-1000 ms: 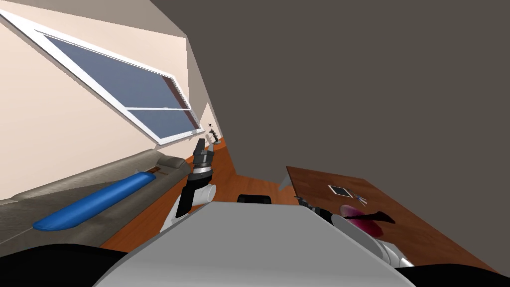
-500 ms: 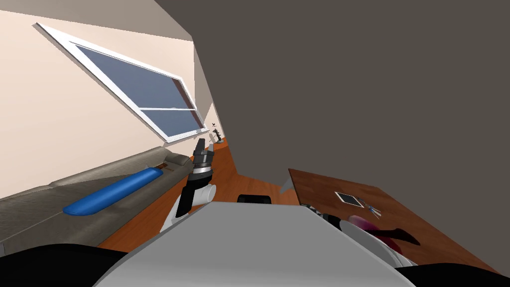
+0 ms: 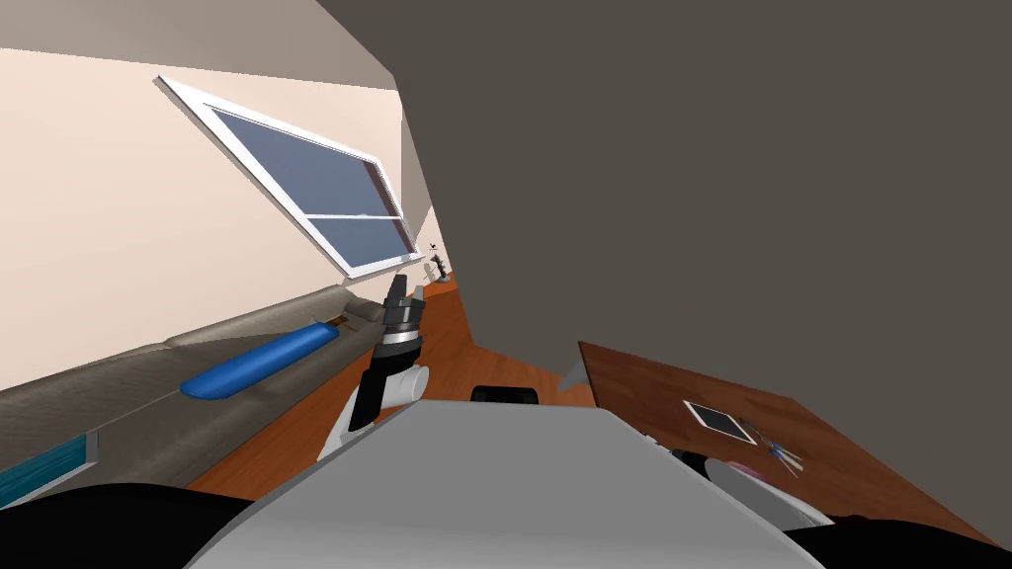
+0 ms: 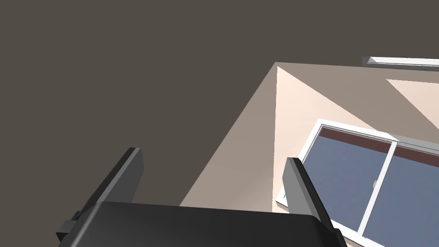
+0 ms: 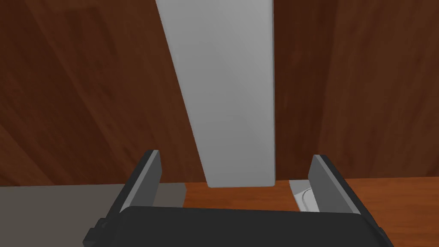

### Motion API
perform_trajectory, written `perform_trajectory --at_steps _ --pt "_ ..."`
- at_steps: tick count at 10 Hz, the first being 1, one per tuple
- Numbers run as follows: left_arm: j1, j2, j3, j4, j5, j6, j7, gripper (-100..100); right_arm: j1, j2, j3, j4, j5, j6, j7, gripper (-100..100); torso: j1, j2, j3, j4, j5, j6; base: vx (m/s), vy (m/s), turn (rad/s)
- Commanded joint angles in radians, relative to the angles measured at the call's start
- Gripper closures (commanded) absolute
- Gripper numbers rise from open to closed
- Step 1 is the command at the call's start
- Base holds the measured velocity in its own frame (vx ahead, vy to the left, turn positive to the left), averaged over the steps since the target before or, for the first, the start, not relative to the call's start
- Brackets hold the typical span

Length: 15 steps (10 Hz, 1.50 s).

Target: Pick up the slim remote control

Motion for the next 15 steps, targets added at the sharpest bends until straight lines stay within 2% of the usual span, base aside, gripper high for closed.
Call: perform_trajectory --at_steps 1,3,4,5,6,7,8,9,10,11,12,15 --pt "0.000 0.000 0.000 0.000 0.000 0.000 0.000 0 0.004 -0.008 0.006 0.009 0.031 -0.011 -0.025 -100 0.000 0.000 0.000 0.000 0.000 0.000 0.045 -0.038 0.056" --pt "0.000 0.000 0.000 0.000 0.000 0.000 0.000 0 0.013 -0.017 0.009 0.030 0.045 -0.022 -0.034 -100 0.001 0.001 0.001 0.000 0.000 0.000 0.026 -0.026 0.055" --pt "0.000 0.000 0.000 0.000 0.000 0.000 0.000 0 0.024 -0.027 0.014 0.057 0.062 -0.037 -0.046 -100 0.002 0.002 0.001 0.000 0.000 0.000 0.028 -0.027 0.077" --pt "0.000 0.000 0.000 0.000 0.000 0.000 0.000 0 0.027 -0.028 0.015 0.062 0.065 -0.040 -0.048 -100 0.002 0.002 0.001 0.000 0.000 0.000 0.031 -0.028 0.076" --pt "0.000 0.000 0.000 0.000 0.000 0.000 0.000 0 0.029 -0.029 0.014 0.043 0.076 -0.034 -0.064 -100 0.002 0.002 0.001 0.000 0.000 0.000 0.012 -0.012 0.011" --pt "0.000 0.000 0.000 0.000 0.000 0.000 0.000 0 0.030 -0.029 0.015 0.045 0.077 -0.034 -0.065 0 0.003 0.002 0.001 0.001 0.000 0.001 0.000 0.000 0.000" --pt "0.000 0.000 0.000 0.000 0.000 0.000 0.000 0 0.020 -0.009 0.005 0.095 0.027 -0.045 -0.040 -100 0.004 0.003 0.002 0.001 0.001 0.001 -0.118 -0.012 0.326" --pt "0.000 0.000 0.000 0.000 0.000 0.000 0.000 0 0.020 -0.009 0.005 0.107 0.021 -0.045 -0.040 -100 0.003 0.009 0.005 0.002 0.001 -0.001 -0.147 -0.004 0.310" --pt "0.000 0.000 0.000 0.000 0.000 0.000 0.000 0 0.010 0.012 -0.004 0.148 -0.020 -0.057 -0.015 -100 0.004 0.011 0.007 0.003 0.001 0.000 -0.162 -0.010 0.376" --pt "-0.001 0.000 0.000 0.000 0.000 0.000 0.000 0 0.010 0.012 -0.004 0.169 -0.036 -0.057 -0.015 -100 0.003 0.013 0.008 0.003 0.001 0.000 -0.134 -0.002 0.302" --pt "0.000 0.000 0.000 0.000 0.000 0.000 0.000 0 0.000 0.032 -0.014 0.197 -0.070 -0.068 0.010 -100 0.003 0.012 0.007 0.003 0.001 0.000 -0.171 0.027 0.374" --pt "0.000 0.000 0.000 0.000 0.000 0.000 0.000 0 -0.009 0.052 -0.023 0.287 -0.148 -0.080 0.035 -100 0.000 0.014 0.008 0.003 -0.003 0.000 -0.144 0.024 0.319"
